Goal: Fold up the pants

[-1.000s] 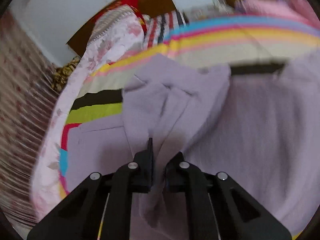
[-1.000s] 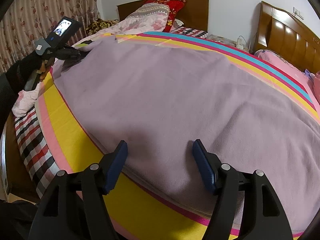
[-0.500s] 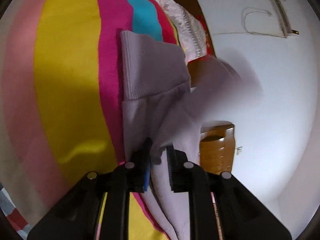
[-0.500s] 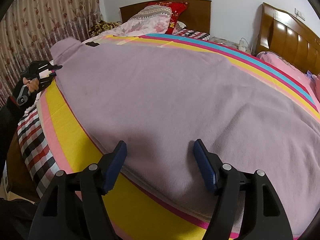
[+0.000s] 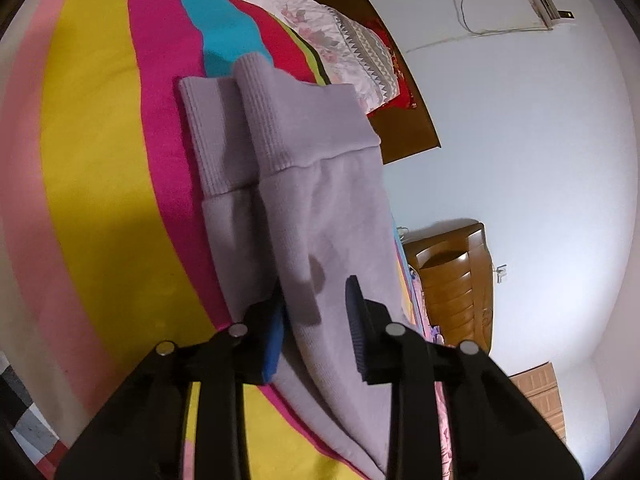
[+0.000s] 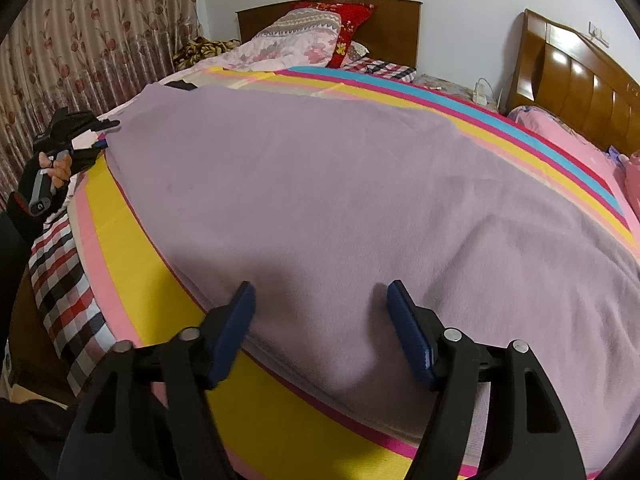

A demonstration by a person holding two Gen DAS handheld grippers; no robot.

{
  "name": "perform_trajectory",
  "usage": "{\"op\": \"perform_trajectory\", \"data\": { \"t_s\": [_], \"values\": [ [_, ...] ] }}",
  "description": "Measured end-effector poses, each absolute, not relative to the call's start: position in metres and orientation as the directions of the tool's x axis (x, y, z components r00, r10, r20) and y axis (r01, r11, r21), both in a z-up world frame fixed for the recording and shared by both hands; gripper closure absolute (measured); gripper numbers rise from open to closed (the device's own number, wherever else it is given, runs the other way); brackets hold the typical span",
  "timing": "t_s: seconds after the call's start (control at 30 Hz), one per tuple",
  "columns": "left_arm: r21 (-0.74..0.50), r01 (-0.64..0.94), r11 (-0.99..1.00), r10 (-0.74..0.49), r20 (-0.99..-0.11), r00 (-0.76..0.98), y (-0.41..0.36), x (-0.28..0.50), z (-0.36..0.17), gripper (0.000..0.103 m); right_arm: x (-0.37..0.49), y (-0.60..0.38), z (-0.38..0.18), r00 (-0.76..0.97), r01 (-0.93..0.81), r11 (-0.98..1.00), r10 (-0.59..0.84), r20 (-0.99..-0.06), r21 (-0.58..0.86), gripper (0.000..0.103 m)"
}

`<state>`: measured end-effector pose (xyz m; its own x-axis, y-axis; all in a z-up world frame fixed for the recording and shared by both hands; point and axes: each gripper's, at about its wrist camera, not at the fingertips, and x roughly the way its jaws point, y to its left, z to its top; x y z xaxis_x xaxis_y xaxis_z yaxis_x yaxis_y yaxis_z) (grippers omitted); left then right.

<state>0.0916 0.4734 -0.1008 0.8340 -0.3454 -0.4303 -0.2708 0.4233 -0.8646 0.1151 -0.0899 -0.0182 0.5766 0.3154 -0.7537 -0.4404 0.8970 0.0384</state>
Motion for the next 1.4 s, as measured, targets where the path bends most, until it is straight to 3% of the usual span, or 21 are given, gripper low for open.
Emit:
{"op": "perform_trajectory", "data": {
  "t_s": [0.23, 0.27, 0.3, 0.43, 0.53, 0.6, 0.7, 0.77, 0.87, 1.03, 1.23, 1.33, 1.4],
  "values": [
    [-0.844, -0.292, 0.451, -0.319, -0.457, 0.83, 0.473, 0.107, -0.096, 0.075, 0.12, 0.017, 0.023, 0.499, -0.726, 0.688, 0.509, -0.701, -0.017, 0.038],
    [-0.832, -0.3, 0.466, -0.307, -0.471, 0.827, 0.472, 0.11, -0.095, 0.08, 0.125, 0.034, 0.024, 0.462, -0.76, 0.65, 0.534, -0.709, -0.005, 0.04],
    [-0.82, -0.307, 0.483, -0.298, -0.484, 0.823, 0.471, 0.111, -0.092, 0.098, 0.132, 0.053, 0.023, 0.426, -0.791, 0.612, 0.553, -0.716, 0.002, 0.041],
    [-0.809, -0.286, 0.513, -0.266, -0.466, 0.844, 0.467, 0.107, -0.066, 0.098, 0.153, 0.119, 0.024, 0.339, -0.863, 0.505, 0.583, -0.738, 0.003, 0.046],
    [-0.838, -0.243, 0.489, -0.3, -0.423, 0.855, 0.469, 0.112, -0.051, 0.098, 0.164, 0.155, 0.02, 0.292, -0.889, 0.458, 0.587, -0.755, 0.012, 0.046],
    [-0.837, -0.258, 0.483, -0.311, -0.439, 0.843, 0.47, 0.119, -0.046, 0.098, 0.166, 0.174, 0.014, 0.299, -0.896, 0.443, 0.564, -0.77, -0.024, 0.046],
    [-0.839, -0.298, 0.455, -0.324, -0.467, 0.823, 0.474, 0.123, -0.054, 0.098, 0.169, 0.199, 0.002, 0.359, -0.884, 0.455, 0.511, -0.781, -0.109, 0.063],
    [-0.852, -0.298, 0.431, -0.331, -0.456, 0.826, 0.477, 0.119, -0.061, 0.098, 0.168, 0.206, -0.008, 0.421, -0.861, 0.472, 0.457, -0.783, -0.188, 0.084],
    [-0.856, -0.303, 0.418, -0.337, -0.456, 0.824, 0.48, 0.114, -0.074, 0.098, 0.168, 0.203, -0.015, 0.463, -0.847, 0.479, 0.449, -0.764, -0.232, 0.096],
    [-0.807, -0.334, 0.487, -0.288, -0.509, 0.811, 0.477, 0.112, -0.083, 0.099, 0.16, 0.198, -0.005, 0.507, -0.838, 0.471, 0.488, -0.71, -0.274, 0.097],
    [-0.759, -0.32, 0.567, -0.195, -0.501, 0.843, 0.467, 0.09, -0.06, 0.098, 0.149, 0.192, 0.012, 0.483, -0.858, 0.442, 0.517, -0.707, -0.262, 0.097],
    [-0.772, -0.364, 0.521, -0.229, -0.537, 0.812, 0.471, 0.094, -0.094, 0.098, 0.148, 0.2, -0.012, 0.464, -0.867, 0.417, 0.473, -0.749, -0.274, 0.097],
    [-0.812, -0.331, 0.481, -0.262, -0.493, 0.829, 0.478, 0.096, -0.106, 0.098, 0.149, 0.199, -0.018, 0.464, -0.866, 0.423, 0.483, -0.743, -0.266, 0.097]
  ]
}}
